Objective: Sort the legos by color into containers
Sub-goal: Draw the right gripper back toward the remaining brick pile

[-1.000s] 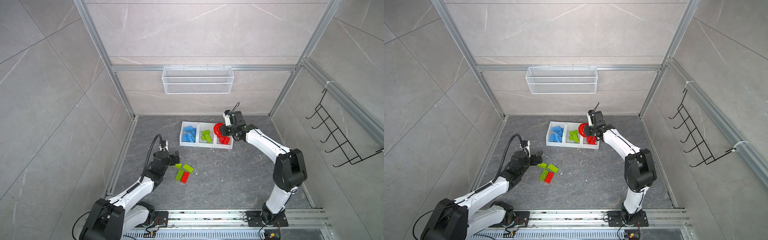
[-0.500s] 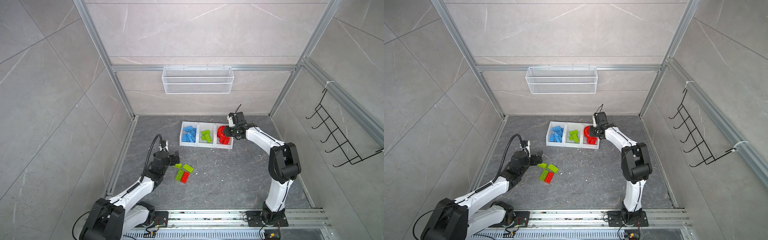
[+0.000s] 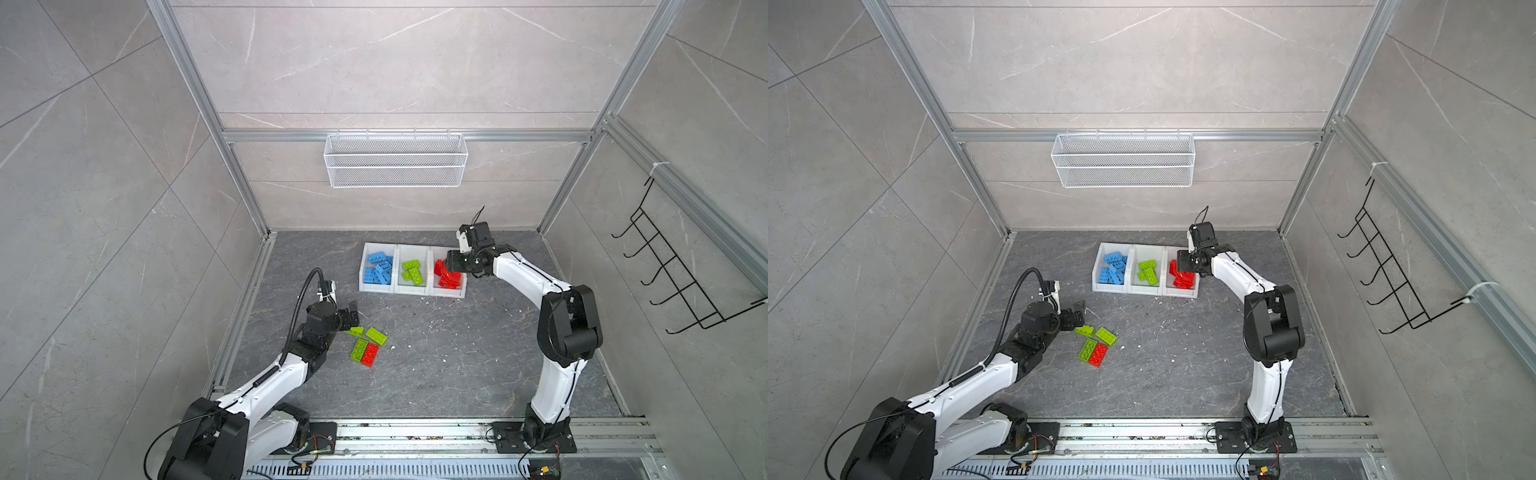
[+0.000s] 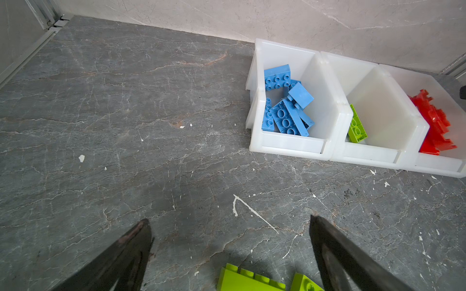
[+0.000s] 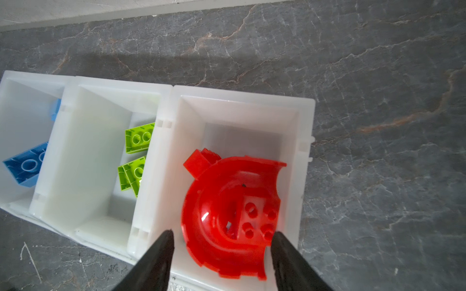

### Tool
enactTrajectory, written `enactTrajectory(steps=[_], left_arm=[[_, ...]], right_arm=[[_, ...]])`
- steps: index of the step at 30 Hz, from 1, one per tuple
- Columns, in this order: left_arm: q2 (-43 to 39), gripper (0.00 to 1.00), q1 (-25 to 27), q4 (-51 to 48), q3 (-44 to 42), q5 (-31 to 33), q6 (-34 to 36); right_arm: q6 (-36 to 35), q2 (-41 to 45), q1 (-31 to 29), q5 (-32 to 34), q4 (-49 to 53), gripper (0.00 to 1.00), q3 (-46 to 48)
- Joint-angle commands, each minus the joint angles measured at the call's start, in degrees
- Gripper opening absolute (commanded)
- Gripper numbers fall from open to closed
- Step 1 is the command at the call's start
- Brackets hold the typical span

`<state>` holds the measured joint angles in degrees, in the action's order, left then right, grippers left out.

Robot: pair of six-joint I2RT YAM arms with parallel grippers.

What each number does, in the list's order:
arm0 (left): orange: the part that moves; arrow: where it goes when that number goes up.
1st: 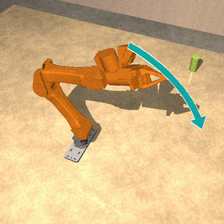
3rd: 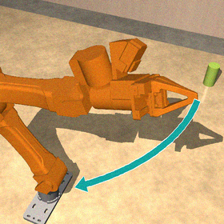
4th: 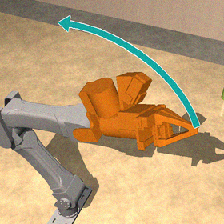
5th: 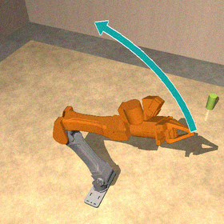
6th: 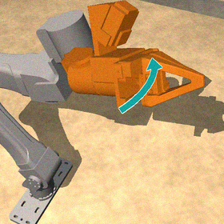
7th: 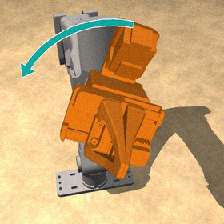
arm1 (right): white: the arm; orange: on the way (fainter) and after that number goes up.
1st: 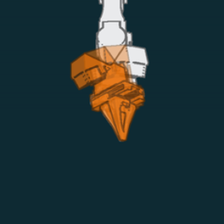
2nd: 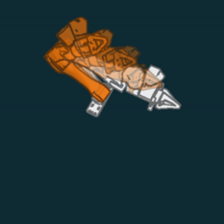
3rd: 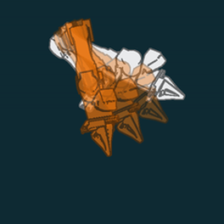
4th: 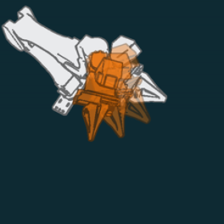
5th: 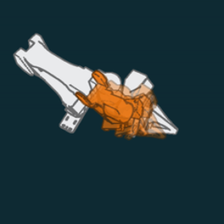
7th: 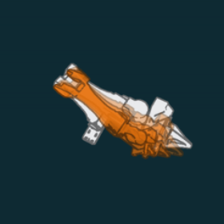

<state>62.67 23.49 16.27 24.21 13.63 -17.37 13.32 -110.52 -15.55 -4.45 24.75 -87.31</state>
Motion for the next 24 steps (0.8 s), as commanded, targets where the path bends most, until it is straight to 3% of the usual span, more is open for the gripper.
enactTrajectory(steps=[1, 6, 12, 14, 17, 21, 24], left_arm=[[-1.1, 1.0, -0.2, 1.4, 1.1, 1.3, -0.7], [-1.4, 1.0, -0.3, 1.3, 1.1, 1.2, -0.7], [-0.9, 1.0, -0.3, 0.2, 1.9, 0.6, -0.8], [-0.9, 1.0, -0.2, -0.1, 2.1, -0.5, -0.4], [-0.8, 1.0, -0.2, -0.1, 2.4, -3.0, 1.7], [-1.1, 0.99, -0.2, -8.1, 5.6, -0.9, -0.8], [-2.9, 0.99, -0.2, -15.5, 6.8, -1.9, -8.1]], right_arm=[[-0.2, 3.4, 0.4, 0.8, 2.5, 0.64, -0.4], [1.6, 14.0, 0.3, -7.4, -5.2, 0.64, 9.9], [8.8, 31.9, -2.4, -16.7, -27.8, 0.64, 34.7], [9.7, 35.6, -6.1, -13.8, -35.1, 0.63, 42.3], [5.9, 39.1, -16.9, -1.6, -53.8, 0.67, 55.7], [3.6, 37.0, -21.4, -4.2, -49.6, 0.69, 53.4], [3.9, 39.0, -21.6, -4.4, -48.7, 0.69, 53.6]])
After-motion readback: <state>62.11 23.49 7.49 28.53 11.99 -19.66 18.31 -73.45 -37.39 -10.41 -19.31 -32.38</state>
